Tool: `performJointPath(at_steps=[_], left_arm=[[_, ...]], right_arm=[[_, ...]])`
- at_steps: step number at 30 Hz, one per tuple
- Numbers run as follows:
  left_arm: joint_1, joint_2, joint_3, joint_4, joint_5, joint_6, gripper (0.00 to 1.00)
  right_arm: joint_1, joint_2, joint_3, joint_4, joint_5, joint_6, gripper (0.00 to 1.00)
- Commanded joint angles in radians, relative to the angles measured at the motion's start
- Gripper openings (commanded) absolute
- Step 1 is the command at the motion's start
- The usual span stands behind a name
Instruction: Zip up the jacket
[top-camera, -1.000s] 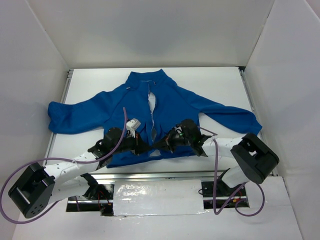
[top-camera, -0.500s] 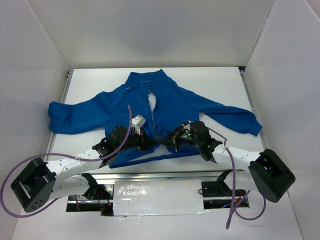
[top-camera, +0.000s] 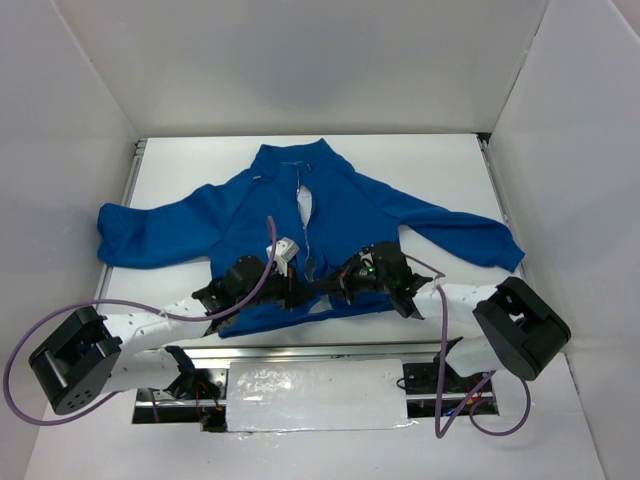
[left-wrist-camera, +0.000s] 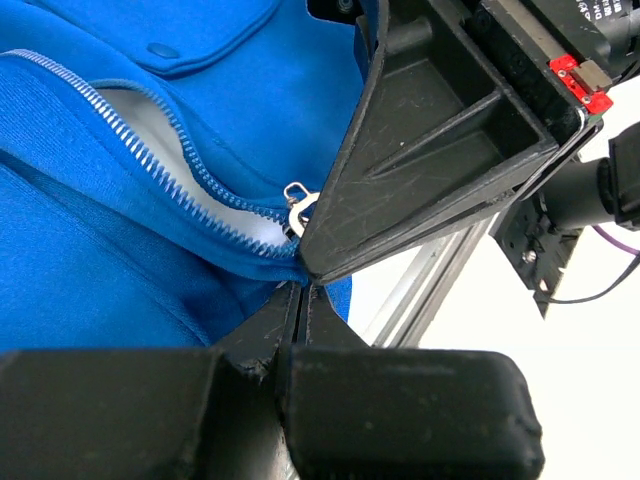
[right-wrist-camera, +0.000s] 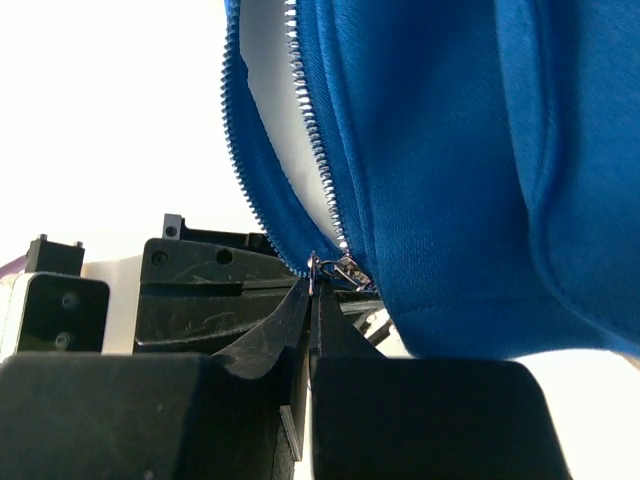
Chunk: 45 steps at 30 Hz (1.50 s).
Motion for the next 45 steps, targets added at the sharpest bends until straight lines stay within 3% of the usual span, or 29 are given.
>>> performJointPath(at_steps=[1,13,21,32,45], left_arm=[[-0.041,0.009,0.001,-0.069,0.088,0.027,0.0],[-0.086,0.092,-0.024,-0.014,0.08,0.005,0.0],[-0.097,0.027,-0.027,-0.058,0.046,0.009,0.0],[-0.109,-0.036,-0.062,-0.106,0.002,-0.013,0.0],[-0.138,-0.073,-0.097,-0.1,-0.029,-0.05,0.0]], right_arm=[[-0.014,0.022,0.093,0.165,0.061,0.004,0.0],[-0.027,-0.031,0.184,0.161,0.147,-0.01,0.0],[-0.039,0.03,0.201,0.15,0.176,-0.031,0.0],[-0.178,0.261,0.409,0.069,0.136,-0.139,0.0],[-0.364,0.562,0.805,-0.1,0.118,-0.209,0.0]])
